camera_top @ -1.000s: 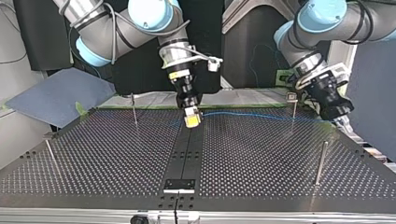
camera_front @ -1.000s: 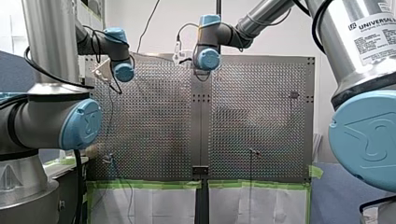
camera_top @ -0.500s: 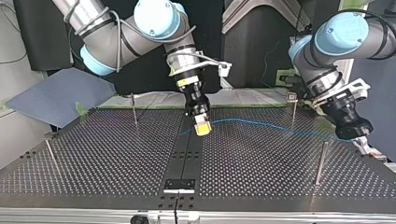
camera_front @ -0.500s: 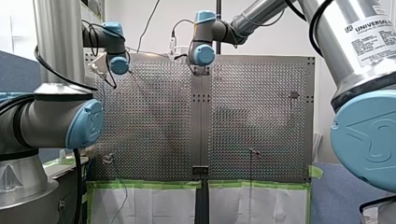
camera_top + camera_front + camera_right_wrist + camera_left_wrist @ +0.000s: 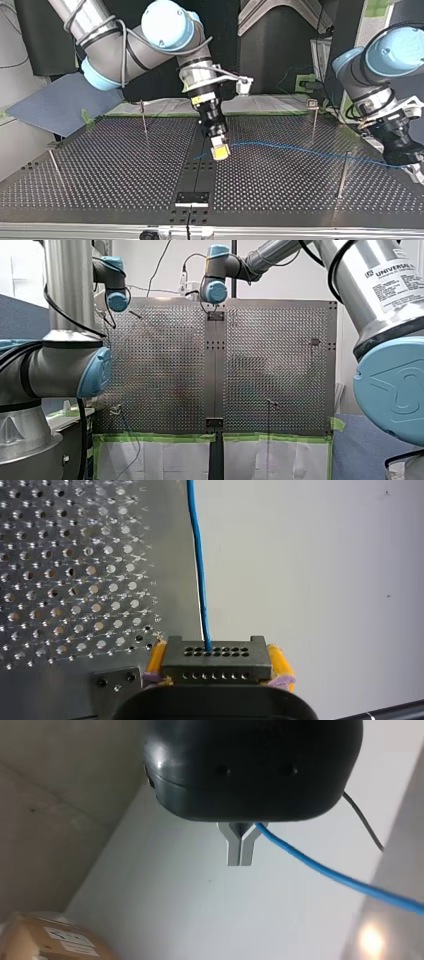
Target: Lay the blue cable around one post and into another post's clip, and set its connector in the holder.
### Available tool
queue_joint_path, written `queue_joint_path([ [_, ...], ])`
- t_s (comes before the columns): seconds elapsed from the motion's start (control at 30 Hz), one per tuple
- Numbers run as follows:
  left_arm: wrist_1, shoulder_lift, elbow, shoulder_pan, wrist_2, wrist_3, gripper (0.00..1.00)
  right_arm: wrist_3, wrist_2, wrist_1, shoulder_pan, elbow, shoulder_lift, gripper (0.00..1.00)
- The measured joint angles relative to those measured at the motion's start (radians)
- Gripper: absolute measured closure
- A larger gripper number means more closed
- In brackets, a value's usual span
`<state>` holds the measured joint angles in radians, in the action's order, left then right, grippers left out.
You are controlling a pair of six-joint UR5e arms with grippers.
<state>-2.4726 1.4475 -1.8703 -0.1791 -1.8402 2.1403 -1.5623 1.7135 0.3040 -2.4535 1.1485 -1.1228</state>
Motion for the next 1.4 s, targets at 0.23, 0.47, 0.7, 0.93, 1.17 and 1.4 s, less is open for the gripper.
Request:
queue_joint_path([
  [0.23, -0.059, 0.051, 0.011, -0.059, 0.059, -0.013, 1.00, 0.012, 0.000, -0.035, -0.003, -0.057, 0.035, 1.00],
  [0.47, -0.114, 0.105, 0.056, -0.099, 0.114, -0.020, 1.00, 0.015, -0.001, -0.047, 0.002, -0.095, 0.064, 1.00],
  [0.7, -0.175, 0.157, 0.101, -0.107, 0.175, -0.025, 1.00, 0.020, 0.000, -0.061, 0.000, -0.146, 0.113, 1.00],
  [0.93, -0.227, 0.181, 0.107, -0.124, 0.202, -0.026, 1.00, 0.023, 0.003, -0.059, 0.006, -0.156, 0.135, 1.00],
  [1.17, -0.291, 0.216, 0.130, -0.143, 0.226, -0.036, 1.00, 0.023, 0.004, -0.048, 0.025, -0.156, 0.140, 1.00],
  [1.4, -0.353, 0.225, 0.142, -0.146, 0.267, -0.075, 1.00, 0.023, 0.002, -0.029, 0.043, -0.161, 0.146, 1.00],
])
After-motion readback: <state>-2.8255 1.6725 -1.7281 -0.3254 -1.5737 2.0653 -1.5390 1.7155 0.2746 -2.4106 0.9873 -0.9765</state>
